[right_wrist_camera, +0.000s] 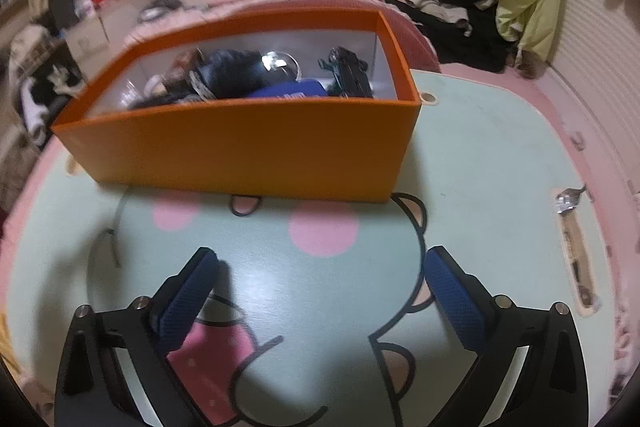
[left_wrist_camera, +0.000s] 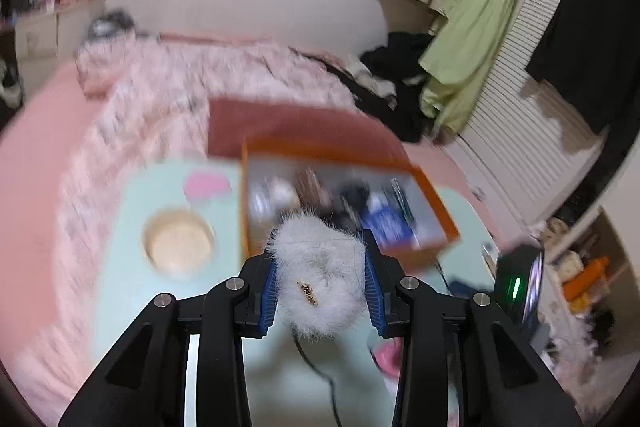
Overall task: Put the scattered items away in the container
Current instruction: 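Lift brown card box out with right tool while left tool grasps black lace cloth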
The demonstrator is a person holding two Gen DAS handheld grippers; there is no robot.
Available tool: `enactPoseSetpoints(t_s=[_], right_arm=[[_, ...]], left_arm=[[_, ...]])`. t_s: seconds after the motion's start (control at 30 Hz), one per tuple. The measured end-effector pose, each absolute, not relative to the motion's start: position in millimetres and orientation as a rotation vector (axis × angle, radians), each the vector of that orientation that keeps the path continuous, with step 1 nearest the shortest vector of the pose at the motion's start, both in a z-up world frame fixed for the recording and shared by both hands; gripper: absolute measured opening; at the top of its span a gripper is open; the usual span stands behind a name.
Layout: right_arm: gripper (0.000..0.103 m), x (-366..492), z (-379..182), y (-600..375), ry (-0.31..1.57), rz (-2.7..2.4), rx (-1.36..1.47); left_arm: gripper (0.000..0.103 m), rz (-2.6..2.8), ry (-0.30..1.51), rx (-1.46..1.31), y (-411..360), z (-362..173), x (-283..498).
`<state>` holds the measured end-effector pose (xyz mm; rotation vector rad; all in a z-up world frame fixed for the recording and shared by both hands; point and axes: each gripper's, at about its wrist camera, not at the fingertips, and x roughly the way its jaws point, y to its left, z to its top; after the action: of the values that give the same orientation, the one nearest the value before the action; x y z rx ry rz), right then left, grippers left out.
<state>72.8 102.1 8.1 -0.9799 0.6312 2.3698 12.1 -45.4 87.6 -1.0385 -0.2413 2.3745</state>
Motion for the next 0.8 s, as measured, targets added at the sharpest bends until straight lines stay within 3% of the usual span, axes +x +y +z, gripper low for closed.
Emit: enactPoseSetpoints(t_s=[0.07,0.1,0.27,0.37,0.43,0.53,0.63,0.77,0.8], right_arm=[[0.06,83.0,13.7,100.7,0.698,2.436,-0.902],[0.053,88.9,19.4,99.2,0.727,2.481,-0.858],[0.05,84.4,81.3,97.7,0.703,2.691,-0.661],[0.05,30.9,107.4,113.0,0.597,2.667,-0.816],[0.05,-1.0,112.3,124.1,0.586,2.651,-0.913],[0.05,-48.4,107.6,131.1,0.624,2.629,-1.034],[0.05,-88.0,90.9,130.5,0.534,2.592,-1.139],[0.018,-121.7,50.1,140.8,0.608,2.467,-1.308],[0.018,-119.9,45.8,144.9,0.655,2.472,-1.303]], left_arm=[[0.038,2.346,-0.256,-1.105,-41.6,57.6,23.3],[0.038,2.347,-0.255,-1.137,-36.6,46.1,25.9],[0.042,2.341,-0.165,-1.203,-9.8,26.0,28.0],[0.061,2.373,-0.115,-1.211,-1.6,20.2,35.2],[0.066,2.39,-0.095,-1.213,-1.9,15.5,40.7],[0.067,2.405,-0.057,-1.193,-1.3,14.5,45.7],[0.067,2.416,-0.058,-1.152,-2.3,19.3,52.0],[0.067,2.404,-0.097,-1.156,-7.5,19.4,53.1],[0.067,2.403,-0.108,-1.16,-8.8,19.7,52.8]])
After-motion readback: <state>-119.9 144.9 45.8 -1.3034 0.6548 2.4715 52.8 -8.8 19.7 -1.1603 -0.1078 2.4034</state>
